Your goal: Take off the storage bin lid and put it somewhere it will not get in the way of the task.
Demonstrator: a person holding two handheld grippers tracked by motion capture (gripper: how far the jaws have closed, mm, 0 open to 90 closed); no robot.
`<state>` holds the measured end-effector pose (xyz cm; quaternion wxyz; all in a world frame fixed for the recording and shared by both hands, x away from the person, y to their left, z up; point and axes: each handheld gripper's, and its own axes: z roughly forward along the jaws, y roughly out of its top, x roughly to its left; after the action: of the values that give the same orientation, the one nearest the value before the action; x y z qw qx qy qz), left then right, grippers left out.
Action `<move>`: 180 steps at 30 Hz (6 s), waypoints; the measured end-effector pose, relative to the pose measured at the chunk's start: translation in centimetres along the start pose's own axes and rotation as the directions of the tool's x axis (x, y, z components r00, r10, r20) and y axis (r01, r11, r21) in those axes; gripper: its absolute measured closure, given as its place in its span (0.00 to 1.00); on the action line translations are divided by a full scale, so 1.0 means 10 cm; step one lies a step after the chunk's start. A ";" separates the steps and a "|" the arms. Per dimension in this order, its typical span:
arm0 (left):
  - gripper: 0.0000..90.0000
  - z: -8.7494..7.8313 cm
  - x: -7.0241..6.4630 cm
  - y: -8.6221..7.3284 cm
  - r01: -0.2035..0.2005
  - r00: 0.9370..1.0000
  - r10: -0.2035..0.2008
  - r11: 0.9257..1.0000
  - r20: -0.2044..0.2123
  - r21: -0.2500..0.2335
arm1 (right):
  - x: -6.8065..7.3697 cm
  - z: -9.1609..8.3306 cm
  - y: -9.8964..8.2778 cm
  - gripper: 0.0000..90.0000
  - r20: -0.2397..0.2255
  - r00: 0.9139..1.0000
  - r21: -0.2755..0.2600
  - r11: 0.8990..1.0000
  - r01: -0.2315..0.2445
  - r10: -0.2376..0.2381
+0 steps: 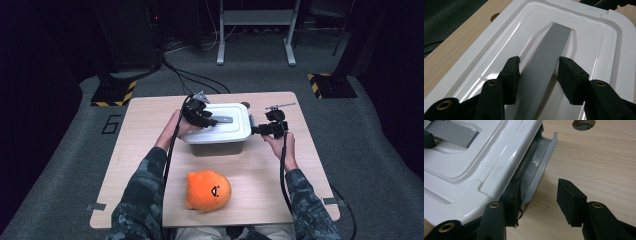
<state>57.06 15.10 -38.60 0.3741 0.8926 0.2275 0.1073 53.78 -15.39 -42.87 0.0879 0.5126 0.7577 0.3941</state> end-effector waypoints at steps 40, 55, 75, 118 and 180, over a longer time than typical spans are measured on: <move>0.72 0.00 -0.02 0.08 -0.093 0.988 0.090 0.996 0.123 0.017 | 0.03 -0.02 -0.07 0.90 0.011 0.991 -0.062 0.989 -0.134 0.135; 0.72 0.04 -0.06 0.16 -0.127 0.987 0.119 0.990 0.111 0.064 | 0.03 -0.01 -0.06 0.90 0.026 0.991 -0.080 0.988 -0.130 0.132; 0.74 -0.15 -0.03 0.15 -0.117 0.988 0.115 0.993 0.101 0.013 | 0.02 -0.03 -0.07 0.91 0.030 0.987 -0.094 0.984 -0.155 0.158; 0.74 -1.24 0.48 -0.81 0.155 0.952 -0.174 0.984 -0.250 -0.093 | 0.04 -0.05 -0.09 0.91 0.044 0.987 -0.108 0.983 -0.151 0.156; 0.73 -0.49 0.48 -2.13 0.562 0.683 -0.544 0.817 -0.488 -0.125 | 0.06 -0.08 -0.11 0.91 0.052 0.988 -0.117 0.984 -0.136 0.142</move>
<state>52.59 33.63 -50.41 0.3007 0.7286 0.5771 0.2137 52.32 -15.49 -42.94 0.1119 0.5702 0.6935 0.4259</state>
